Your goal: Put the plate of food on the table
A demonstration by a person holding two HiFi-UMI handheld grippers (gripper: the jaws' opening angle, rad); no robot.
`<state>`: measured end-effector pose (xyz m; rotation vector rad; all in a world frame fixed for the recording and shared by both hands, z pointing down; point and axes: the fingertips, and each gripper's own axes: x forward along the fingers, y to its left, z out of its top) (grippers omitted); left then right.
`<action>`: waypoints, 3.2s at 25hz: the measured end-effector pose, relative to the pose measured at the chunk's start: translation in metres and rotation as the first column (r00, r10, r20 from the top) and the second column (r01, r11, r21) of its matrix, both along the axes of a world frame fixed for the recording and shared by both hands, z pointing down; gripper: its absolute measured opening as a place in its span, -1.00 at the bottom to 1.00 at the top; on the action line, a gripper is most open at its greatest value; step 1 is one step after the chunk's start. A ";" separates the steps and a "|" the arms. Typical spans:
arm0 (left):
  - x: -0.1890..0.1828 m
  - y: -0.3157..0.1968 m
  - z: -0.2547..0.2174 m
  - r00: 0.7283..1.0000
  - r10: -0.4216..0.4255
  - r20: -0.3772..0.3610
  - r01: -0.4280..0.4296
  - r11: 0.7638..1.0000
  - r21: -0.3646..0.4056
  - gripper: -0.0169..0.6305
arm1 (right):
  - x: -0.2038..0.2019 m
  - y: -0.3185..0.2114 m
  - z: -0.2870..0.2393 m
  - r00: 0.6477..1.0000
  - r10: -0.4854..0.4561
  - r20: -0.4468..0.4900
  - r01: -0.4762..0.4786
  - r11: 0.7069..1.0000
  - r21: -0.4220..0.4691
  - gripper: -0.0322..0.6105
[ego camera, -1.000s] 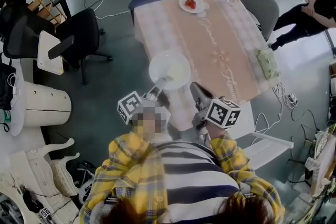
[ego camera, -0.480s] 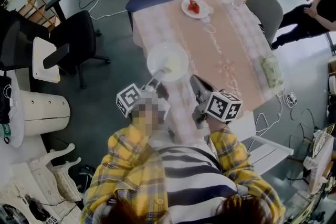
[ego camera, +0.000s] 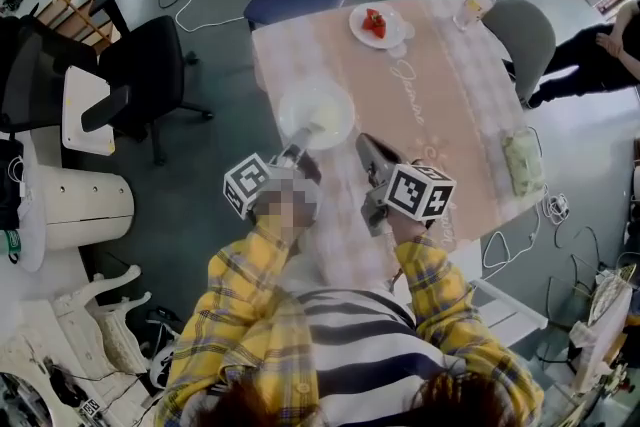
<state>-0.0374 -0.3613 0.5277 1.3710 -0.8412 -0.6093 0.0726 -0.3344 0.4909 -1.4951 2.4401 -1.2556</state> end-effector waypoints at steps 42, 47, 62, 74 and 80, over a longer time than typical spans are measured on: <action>0.070 -0.113 0.054 0.974 0.158 0.163 -0.123 0.971 -0.207 -0.85 | 0.020 -0.101 0.043 1.000 -0.012 -0.010 0.012 0.999 -0.036 -0.91; 0.078 -0.106 0.054 0.928 0.280 0.247 -0.233 0.951 -0.204 -0.45 | 0.029 -0.105 0.051 1.000 0.002 -0.014 -0.003 0.999 -0.052 -0.91; 0.038 -0.073 0.041 0.808 0.186 0.560 -0.126 0.982 -0.144 -0.77 | 0.024 -0.101 0.045 1.000 0.002 -0.009 -0.003 0.999 -0.046 -0.91; 0.032 -0.014 -0.011 0.790 0.084 0.607 -0.204 0.970 0.132 -0.95 | 0.015 -0.061 0.020 0.999 -0.012 -0.052 0.013 1.000 0.009 -0.90; 0.035 0.016 -0.028 0.729 0.105 0.676 -0.321 0.925 0.203 -0.95 | 0.012 -0.025 0.009 0.997 -0.003 -0.080 0.005 1.000 0.029 -0.90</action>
